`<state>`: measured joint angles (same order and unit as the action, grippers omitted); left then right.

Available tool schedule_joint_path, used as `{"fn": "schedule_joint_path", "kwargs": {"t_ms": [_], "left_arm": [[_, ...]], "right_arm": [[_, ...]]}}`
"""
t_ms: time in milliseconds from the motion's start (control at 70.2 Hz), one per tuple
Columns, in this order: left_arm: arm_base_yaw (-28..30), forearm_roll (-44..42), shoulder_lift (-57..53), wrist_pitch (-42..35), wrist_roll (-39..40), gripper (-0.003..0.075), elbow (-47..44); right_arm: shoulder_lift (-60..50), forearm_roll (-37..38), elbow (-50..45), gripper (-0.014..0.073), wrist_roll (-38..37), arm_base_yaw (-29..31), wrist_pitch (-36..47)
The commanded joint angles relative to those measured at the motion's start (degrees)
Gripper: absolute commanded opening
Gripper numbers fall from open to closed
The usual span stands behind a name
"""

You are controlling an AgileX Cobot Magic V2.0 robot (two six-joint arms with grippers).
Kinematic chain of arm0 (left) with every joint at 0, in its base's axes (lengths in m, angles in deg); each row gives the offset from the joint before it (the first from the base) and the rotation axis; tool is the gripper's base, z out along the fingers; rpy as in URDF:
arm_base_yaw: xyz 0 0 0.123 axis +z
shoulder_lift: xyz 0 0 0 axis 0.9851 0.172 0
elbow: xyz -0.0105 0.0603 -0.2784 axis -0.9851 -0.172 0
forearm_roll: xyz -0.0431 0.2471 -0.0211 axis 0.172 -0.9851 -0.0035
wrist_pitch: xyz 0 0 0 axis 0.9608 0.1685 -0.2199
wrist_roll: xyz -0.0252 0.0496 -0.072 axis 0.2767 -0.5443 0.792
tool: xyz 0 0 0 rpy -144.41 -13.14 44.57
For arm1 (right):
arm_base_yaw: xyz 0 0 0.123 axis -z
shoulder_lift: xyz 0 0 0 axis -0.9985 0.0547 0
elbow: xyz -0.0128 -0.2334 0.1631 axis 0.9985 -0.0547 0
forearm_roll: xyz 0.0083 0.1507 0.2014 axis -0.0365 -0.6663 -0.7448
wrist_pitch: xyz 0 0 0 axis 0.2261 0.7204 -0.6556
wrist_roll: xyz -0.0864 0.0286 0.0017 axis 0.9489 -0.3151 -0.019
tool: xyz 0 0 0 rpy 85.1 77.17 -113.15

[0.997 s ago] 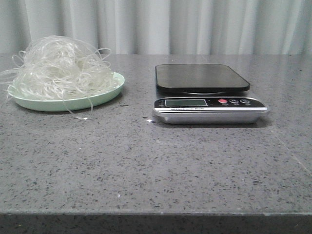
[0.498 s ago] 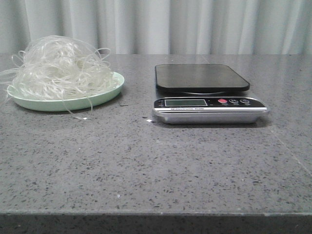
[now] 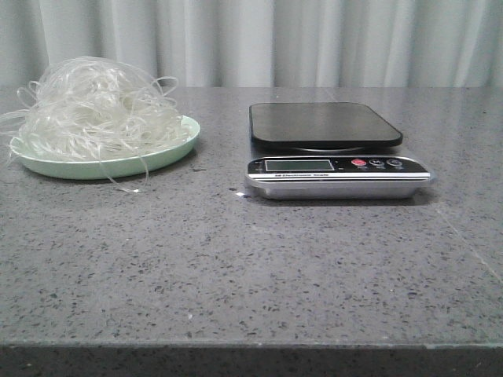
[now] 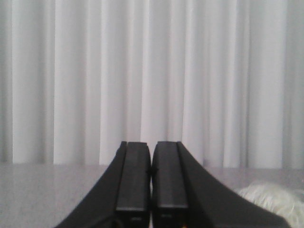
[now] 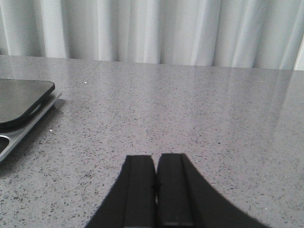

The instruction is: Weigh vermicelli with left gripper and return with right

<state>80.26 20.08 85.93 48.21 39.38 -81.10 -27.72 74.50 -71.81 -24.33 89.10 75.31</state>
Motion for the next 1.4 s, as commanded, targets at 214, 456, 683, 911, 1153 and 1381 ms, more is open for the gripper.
{"fn": "schedule_joint_path", "kwargs": {"t_ms": [214, 456, 683, 911, 1153, 1381], "left_arm": [[0.1, 0.0, 21.2, 14.8, 0.4, 0.0137, 32.5], [0.1, 3.1, 40.3, 25.5, 0.4, 0.0291, 45.1], [0.1, 11.3, 52.1, 31.9, -4.1, 0.0498, 49.9], [0.1, 29.0, 65.6, 49.7, -20.6, 0.0608, 59.9], [-0.1, 35.0, 77.9, 62.0, -30.8, 0.0636, 68.5], [-3.6, 35.0, 84.2, 60.0, -37.2, 0.0636, 71.5]], "right_arm": [[-0.9, 0.4, 0.4, 0.0151, 0.1, 0.3, 4.1], [-0.9, 0.4, 0.4, 0.0151, 0.1, 0.3, 3.2], [-0.9, 0.4, 0.4, 0.0151, 0.1, 0.3, 3.1], [-0.9, 0.4, 0.4, 0.0151, 0.1, 0.3, 3.1], [-0.9, 0.4, 0.4, 0.0151, 0.1, 0.3, 3.1], [-0.9, 0.4, 0.4, 0.0151, 0.1, 0.3, 3.1]]}}
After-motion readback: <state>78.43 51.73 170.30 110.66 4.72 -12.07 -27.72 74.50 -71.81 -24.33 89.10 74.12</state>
